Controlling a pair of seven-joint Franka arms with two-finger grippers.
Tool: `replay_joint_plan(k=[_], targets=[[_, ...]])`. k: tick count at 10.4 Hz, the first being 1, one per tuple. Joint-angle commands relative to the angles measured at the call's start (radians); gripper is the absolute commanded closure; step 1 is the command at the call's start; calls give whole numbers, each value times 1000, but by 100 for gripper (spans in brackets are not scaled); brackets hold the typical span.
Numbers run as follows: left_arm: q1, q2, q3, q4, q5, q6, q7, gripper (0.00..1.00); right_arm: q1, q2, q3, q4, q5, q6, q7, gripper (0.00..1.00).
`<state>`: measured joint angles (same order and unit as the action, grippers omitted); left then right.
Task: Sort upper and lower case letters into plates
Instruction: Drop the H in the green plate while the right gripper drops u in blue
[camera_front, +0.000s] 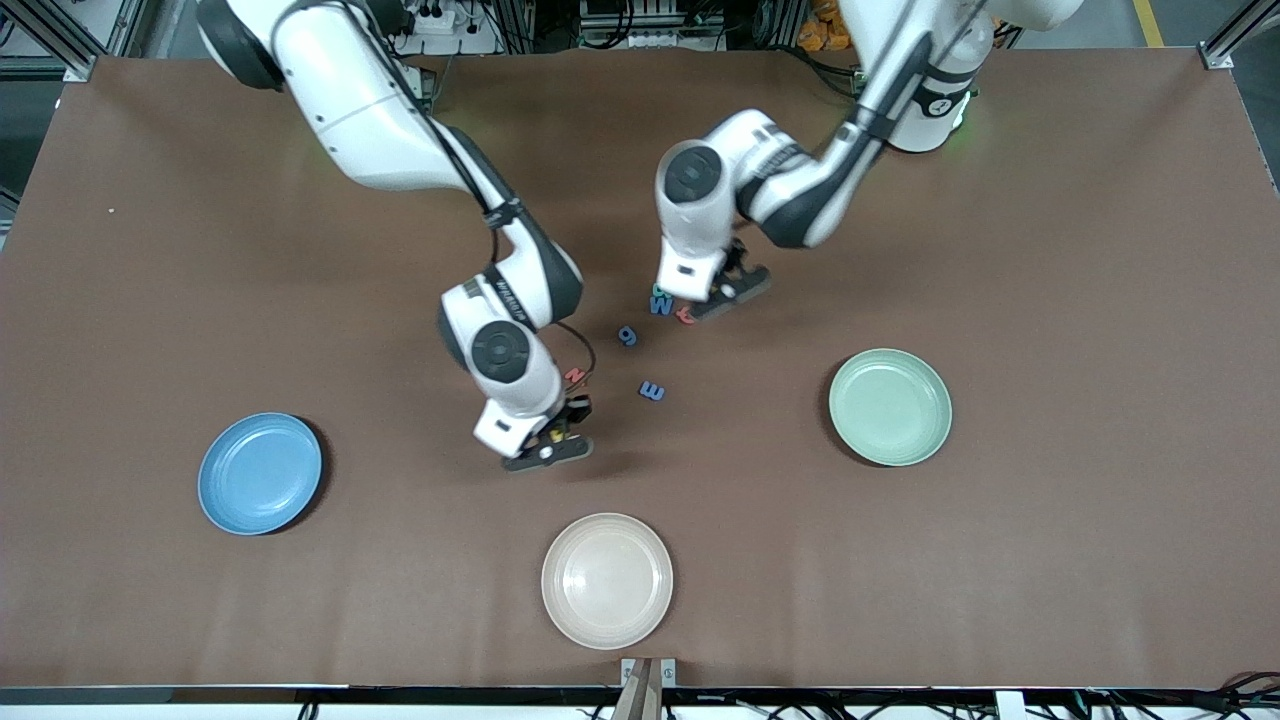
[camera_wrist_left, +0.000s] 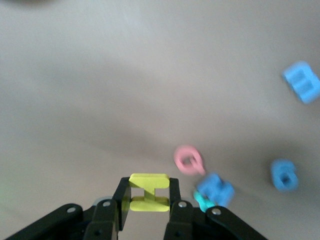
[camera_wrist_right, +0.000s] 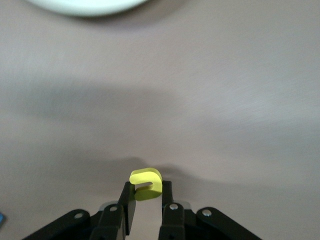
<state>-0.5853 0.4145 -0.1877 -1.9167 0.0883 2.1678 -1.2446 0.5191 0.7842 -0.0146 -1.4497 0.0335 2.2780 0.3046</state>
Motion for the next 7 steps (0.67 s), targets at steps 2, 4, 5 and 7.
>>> replay_joint_plan(k=[2, 4, 5, 7], targets=[[247, -36, -10, -15, 31, -19, 325, 100, -135, -115, -7, -40, -3, -151, 11, 100], [390, -13, -13, -1, 45, 15, 489, 100, -186, -135, -27, -52, -11, -228, 11, 100], [425, 1, -10, -1, 47, 38, 541, 100, -206, -143, -57, -64, -9, -235, -2, 100], [467, 32, -10, -1, 47, 85, 576, 91, -299, -140, -64, -72, -11, -233, -106, 100]])
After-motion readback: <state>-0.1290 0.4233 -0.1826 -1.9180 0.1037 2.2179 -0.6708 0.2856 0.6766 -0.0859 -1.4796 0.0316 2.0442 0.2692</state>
